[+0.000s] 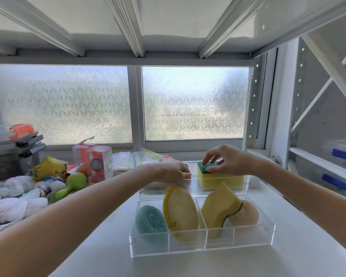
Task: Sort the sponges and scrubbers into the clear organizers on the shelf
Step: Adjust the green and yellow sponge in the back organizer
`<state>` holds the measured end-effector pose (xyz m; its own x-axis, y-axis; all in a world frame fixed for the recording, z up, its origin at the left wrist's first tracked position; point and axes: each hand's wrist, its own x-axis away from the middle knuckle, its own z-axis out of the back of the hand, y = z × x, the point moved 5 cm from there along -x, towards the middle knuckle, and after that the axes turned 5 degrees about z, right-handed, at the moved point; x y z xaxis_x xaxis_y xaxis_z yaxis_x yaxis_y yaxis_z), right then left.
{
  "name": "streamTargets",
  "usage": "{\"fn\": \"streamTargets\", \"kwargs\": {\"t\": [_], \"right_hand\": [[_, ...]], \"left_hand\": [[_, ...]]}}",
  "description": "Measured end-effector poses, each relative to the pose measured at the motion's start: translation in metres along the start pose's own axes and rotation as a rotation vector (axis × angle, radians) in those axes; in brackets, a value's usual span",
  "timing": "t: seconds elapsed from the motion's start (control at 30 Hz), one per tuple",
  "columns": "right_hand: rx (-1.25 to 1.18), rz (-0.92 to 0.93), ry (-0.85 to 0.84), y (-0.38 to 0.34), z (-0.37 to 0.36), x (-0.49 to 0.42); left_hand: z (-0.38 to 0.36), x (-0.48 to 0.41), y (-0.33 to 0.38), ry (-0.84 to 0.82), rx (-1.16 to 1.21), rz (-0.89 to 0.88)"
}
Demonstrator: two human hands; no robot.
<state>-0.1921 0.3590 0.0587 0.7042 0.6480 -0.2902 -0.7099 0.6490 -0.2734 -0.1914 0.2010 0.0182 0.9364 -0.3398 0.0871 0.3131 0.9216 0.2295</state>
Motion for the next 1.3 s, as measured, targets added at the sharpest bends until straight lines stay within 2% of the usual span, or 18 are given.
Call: {"fn": "streamTargets", "kwargs": {"t": [0.1,0.2,0.27,0.43,0.8,0.9,1.0,1.1,1.2,1.3], "right_hand": [[-0.010,-0.039,-0.009,0.013,0.005,0.012],[-0.032,-0.079,0.050,0.030,0.011,0.026],[-0.050,-0.080,0.077,0.036,0.013,0.034],[-0.102,-0.038,0.107,0.039,0.010,0.048],[-0.077,-0.046,0.212,0.034,0.003,0.067],[0.005,-0.067,0.338,0.031,0.011,0.078],[-0.037,-0.146,0.475,0.028,0.019,0.107],[-0.081,-0.281,0.435,0.030,0.006,0.146],[-0.158,-0.432,0.285,0.038,-0.022,0.172],[-0.379,-0.474,0.246,0.039,-0.044,0.182]], "left_hand": [[0.009,0.007,0.000,0.031,0.078,-0.015],[0.036,0.026,-0.009,0.171,0.165,-0.002],[0.050,0.043,-0.021,0.249,0.137,0.023],[0.037,0.068,-0.048,0.228,0.078,0.095],[0.020,0.086,-0.047,0.310,0.111,0.078],[0.029,0.109,-0.044,0.473,0.208,0.128],[0.025,0.146,-0.041,0.639,0.276,0.230],[-0.005,0.181,-0.040,0.593,0.320,0.315],[-0.045,0.204,-0.039,0.494,0.534,0.378],[-0.079,0.211,-0.032,0.445,0.744,0.349]]}}
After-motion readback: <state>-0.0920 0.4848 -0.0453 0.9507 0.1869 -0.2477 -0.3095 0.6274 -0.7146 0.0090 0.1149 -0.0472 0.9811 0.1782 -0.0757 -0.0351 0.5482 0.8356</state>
